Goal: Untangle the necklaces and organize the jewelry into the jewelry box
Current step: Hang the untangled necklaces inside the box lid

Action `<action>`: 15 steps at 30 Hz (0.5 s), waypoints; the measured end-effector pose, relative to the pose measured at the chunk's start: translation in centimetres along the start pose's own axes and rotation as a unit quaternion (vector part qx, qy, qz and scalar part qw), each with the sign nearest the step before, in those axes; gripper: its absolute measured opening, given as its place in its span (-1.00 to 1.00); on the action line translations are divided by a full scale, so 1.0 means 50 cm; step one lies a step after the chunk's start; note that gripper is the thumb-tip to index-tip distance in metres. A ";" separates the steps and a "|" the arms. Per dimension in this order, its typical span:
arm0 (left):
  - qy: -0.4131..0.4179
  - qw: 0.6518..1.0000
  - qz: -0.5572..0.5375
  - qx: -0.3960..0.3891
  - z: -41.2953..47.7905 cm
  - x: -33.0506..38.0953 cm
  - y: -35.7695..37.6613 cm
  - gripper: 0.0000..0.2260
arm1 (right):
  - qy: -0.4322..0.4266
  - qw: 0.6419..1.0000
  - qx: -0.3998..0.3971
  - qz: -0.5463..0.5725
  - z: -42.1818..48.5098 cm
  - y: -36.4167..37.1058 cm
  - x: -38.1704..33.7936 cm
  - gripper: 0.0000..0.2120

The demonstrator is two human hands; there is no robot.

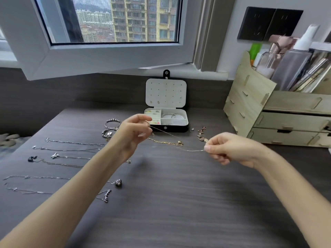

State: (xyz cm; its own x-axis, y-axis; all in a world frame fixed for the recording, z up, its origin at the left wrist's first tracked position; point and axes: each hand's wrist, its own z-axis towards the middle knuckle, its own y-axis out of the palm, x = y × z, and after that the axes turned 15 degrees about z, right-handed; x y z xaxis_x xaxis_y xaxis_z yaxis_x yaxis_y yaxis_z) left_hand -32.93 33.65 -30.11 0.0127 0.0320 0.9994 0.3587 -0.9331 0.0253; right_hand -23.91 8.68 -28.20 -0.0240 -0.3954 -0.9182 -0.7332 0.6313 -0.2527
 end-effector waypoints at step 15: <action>-0.024 0.999 0.034 0.001 -0.016 -0.006 0.028 -0.78 | 0.026 0.999 0.013 0.022 0.005 0.024 0.040 -0.72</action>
State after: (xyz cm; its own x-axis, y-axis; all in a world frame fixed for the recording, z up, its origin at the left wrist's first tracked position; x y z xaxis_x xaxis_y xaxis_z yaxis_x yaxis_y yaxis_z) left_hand -33.19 32.04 -30.37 0.0822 -0.0140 0.9965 0.3570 -0.9332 -0.0426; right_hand -24.66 8.80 -30.44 -0.0918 -0.4013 -0.9113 -0.7124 0.6659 -0.2215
